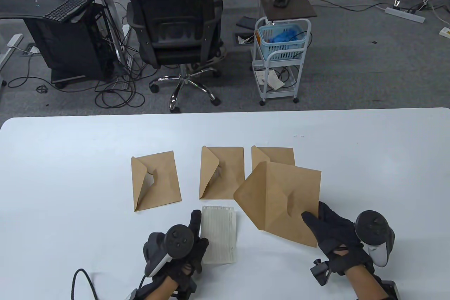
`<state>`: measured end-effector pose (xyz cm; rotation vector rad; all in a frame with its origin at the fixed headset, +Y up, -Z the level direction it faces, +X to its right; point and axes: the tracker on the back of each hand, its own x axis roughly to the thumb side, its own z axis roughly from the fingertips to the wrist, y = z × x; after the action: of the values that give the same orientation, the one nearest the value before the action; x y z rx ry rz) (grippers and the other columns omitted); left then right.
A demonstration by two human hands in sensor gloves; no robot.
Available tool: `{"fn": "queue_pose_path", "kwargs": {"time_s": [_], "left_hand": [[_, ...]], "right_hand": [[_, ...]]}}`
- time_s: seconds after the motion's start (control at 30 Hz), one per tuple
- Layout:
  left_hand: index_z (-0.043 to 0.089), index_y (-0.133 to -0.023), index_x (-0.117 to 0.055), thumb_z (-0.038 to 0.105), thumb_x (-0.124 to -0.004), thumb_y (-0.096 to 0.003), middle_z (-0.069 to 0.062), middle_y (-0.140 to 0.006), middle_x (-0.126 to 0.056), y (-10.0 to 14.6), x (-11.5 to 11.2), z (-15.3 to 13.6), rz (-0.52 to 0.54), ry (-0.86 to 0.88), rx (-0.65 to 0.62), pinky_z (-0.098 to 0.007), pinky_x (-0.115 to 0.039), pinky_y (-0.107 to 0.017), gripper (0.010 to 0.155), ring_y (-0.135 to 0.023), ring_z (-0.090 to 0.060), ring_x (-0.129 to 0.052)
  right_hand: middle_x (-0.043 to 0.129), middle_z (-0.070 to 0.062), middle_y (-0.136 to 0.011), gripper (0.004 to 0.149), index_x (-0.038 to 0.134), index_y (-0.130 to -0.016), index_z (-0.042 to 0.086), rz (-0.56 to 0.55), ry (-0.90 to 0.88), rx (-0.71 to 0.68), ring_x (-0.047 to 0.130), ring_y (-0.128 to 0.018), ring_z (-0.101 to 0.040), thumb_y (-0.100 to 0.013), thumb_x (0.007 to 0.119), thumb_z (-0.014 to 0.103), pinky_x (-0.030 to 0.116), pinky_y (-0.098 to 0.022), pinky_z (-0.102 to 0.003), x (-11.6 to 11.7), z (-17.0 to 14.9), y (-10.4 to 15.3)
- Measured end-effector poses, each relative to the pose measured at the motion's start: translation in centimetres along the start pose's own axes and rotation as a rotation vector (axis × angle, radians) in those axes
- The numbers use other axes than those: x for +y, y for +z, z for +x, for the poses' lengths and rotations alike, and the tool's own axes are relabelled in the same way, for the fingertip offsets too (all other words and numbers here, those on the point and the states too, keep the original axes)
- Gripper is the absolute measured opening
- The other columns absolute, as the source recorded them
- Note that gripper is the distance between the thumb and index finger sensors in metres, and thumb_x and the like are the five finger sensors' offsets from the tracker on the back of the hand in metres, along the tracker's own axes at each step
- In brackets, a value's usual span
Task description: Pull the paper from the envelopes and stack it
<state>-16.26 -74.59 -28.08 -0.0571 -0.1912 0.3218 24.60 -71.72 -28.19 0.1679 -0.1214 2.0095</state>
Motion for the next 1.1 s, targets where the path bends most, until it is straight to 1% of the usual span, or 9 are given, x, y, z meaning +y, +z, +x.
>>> {"fn": "queue_pose_path", "kwargs": {"time_s": [0.17, 0.3, 0.43, 0.53, 0.6, 0.73, 0.9, 0.97, 1.1], "left_hand": [[0.034, -0.108, -0.038, 0.036, -0.087, -0.0471, 0.008, -0.061, -0.104, -0.2, -0.7, 0.9, -0.056, -0.156, -0.011, -0.053, -0.070, -0.064, 0.078, -0.056, -0.022, -0.109], [0.028, -0.099, -0.076, 0.035, -0.087, -0.0475, 0.005, -0.060, -0.105, -0.4, -1.4, 1.6, -0.094, -0.232, -0.035, -0.055, -0.068, -0.064, 0.053, -0.056, -0.023, -0.107], [0.025, -0.094, -0.084, 0.037, -0.087, -0.0477, 0.003, -0.069, -0.102, -0.4, -1.8, 2.5, -0.106, -0.338, -0.049, -0.058, -0.062, -0.068, 0.048, -0.068, -0.027, -0.102], [0.027, -0.097, -0.080, 0.045, -0.076, -0.0510, -0.005, -0.090, -0.087, -0.3, -2.2, 2.9, -0.153, -0.380, -0.032, -0.063, -0.050, -0.072, 0.050, -0.086, -0.036, -0.086], [0.025, -0.099, -0.079, 0.050, -0.071, -0.0515, -0.016, -0.112, -0.059, -0.3, -2.3, 2.9, -0.163, -0.335, -0.015, -0.067, -0.032, -0.077, 0.054, -0.104, -0.047, -0.058], [0.025, -0.100, -0.078, 0.051, -0.070, -0.0514, -0.018, -0.117, -0.044, -0.4, -2.3, 2.6, -0.182, -0.277, 0.002, -0.068, -0.025, -0.078, 0.056, -0.109, -0.050, -0.044], [0.027, -0.103, -0.074, 0.052, -0.070, -0.0512, -0.017, -0.117, -0.047, -0.5, -2.1, 2.1, -0.232, -0.251, 0.008, -0.067, -0.027, -0.078, 0.058, -0.109, -0.049, -0.047], [0.034, -0.111, -0.056, 0.053, -0.070, -0.0513, -0.016, -0.119, -0.041, -0.5, -1.5, 2.0, -0.238, -0.252, -0.011, -0.066, -0.026, -0.078, 0.064, -0.110, -0.048, -0.044], [0.038, -0.114, -0.037, 0.056, -0.069, -0.0510, -0.012, -0.122, -0.027, -0.3, 1.3, 1.9, -0.085, -0.284, -0.052, -0.067, -0.022, -0.079, 0.074, -0.112, -0.048, -0.038]], "right_hand": [[0.100, -0.010, -0.070, 0.041, 0.079, -0.091, 0.017, 0.011, 0.005, -0.010, 0.111, -0.044, -0.021, -0.052, 0.081, 0.031, 0.086, -0.048, -0.045, 0.4, 0.2, 0.0], [0.100, -0.010, -0.071, 0.042, 0.079, -0.091, 0.017, 0.022, 0.017, -0.004, 0.111, -0.044, -0.021, -0.051, 0.081, 0.031, 0.086, -0.048, -0.045, 0.7, -0.1, 0.0], [0.100, -0.010, -0.071, 0.042, 0.079, -0.090, 0.017, 0.026, 0.017, -0.010, 0.111, -0.044, -0.021, -0.051, 0.082, 0.031, 0.085, -0.048, -0.045, 1.1, -0.1, 0.0], [0.100, -0.010, -0.071, 0.041, 0.079, -0.090, 0.017, 0.025, 0.022, -0.022, 0.111, -0.044, -0.021, -0.051, 0.082, 0.031, 0.085, -0.048, -0.045, 1.2, 0.0, 0.0], [0.100, -0.010, -0.071, 0.042, 0.079, -0.091, 0.017, 0.032, 0.019, -0.023, 0.111, -0.045, -0.022, -0.051, 0.082, 0.031, 0.085, -0.048, -0.045, 1.3, 0.0, 0.0], [0.099, -0.010, -0.071, 0.042, 0.079, -0.091, 0.017, 0.044, -0.001, -0.017, 0.111, -0.045, -0.022, -0.051, 0.082, 0.031, 0.085, -0.049, -0.046, 1.5, 0.0, 0.1], [0.099, -0.011, -0.072, 0.042, 0.079, -0.091, 0.017, 0.051, 0.001, -0.016, 0.111, -0.046, -0.022, -0.051, 0.082, 0.031, 0.085, -0.049, -0.046, 1.5, 0.0, 0.1], [0.099, -0.011, -0.072, 0.042, 0.079, -0.091, 0.017, 0.050, -0.010, -0.011, 0.111, -0.046, -0.022, -0.051, 0.082, 0.031, 0.085, -0.049, -0.046, 1.4, 0.0, 0.1], [0.100, -0.011, -0.071, 0.041, 0.079, -0.090, 0.017, 0.042, -0.032, 0.012, 0.111, -0.045, -0.022, -0.051, 0.082, 0.031, 0.085, -0.048, -0.046, 1.2, -0.1, 0.2]]}}
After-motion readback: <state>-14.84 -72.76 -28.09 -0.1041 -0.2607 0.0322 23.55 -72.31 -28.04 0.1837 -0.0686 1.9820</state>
